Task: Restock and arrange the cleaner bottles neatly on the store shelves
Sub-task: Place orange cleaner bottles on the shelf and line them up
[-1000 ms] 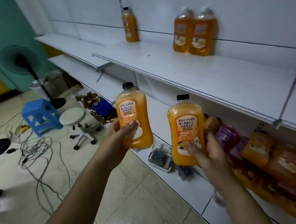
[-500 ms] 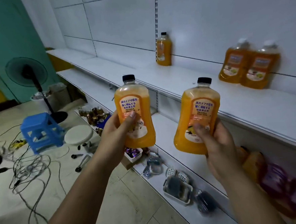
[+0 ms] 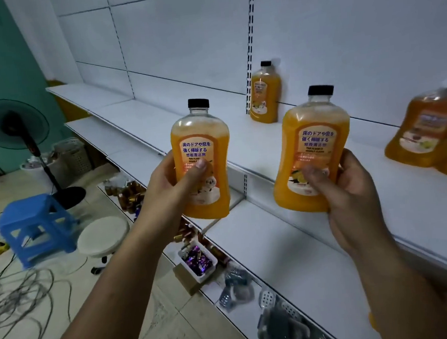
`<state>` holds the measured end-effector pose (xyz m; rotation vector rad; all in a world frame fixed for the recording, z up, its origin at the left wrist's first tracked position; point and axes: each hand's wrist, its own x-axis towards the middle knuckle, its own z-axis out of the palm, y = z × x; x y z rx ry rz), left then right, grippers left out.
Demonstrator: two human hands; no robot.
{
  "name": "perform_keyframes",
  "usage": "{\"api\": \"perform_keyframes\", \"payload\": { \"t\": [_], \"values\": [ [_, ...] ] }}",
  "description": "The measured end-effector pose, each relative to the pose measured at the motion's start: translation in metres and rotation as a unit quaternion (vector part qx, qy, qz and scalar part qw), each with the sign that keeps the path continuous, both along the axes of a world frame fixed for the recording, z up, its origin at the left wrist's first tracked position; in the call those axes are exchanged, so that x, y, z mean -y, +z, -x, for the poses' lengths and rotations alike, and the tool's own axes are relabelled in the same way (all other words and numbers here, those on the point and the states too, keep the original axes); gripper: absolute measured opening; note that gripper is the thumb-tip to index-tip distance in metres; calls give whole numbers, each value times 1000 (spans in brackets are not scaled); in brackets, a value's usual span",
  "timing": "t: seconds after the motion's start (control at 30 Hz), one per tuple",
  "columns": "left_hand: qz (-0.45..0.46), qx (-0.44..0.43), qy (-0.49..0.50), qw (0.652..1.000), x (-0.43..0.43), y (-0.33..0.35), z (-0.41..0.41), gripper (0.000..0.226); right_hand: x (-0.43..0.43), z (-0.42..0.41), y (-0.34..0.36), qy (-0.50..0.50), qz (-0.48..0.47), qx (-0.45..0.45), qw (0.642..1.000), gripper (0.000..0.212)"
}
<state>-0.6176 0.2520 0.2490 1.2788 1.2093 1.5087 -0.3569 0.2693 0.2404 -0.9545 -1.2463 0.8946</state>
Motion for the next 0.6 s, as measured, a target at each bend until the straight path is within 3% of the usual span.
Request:
{"api": "perform_keyframes", "payload": {
  "t": [0.43, 0.5, 0.6],
  "values": [
    [-53, -30, -80, 995, -180, 34, 39, 31, -115, 22, 25, -149, -4, 62, 987, 71],
    [-59, -31, -106, 992, -212, 38, 43, 32, -127, 23, 27, -187, 3, 70, 980, 62],
    [-68, -46, -158, 984, -257, 47, 44, 39, -144, 27, 33, -245, 23, 79, 966, 67]
  ]
}}
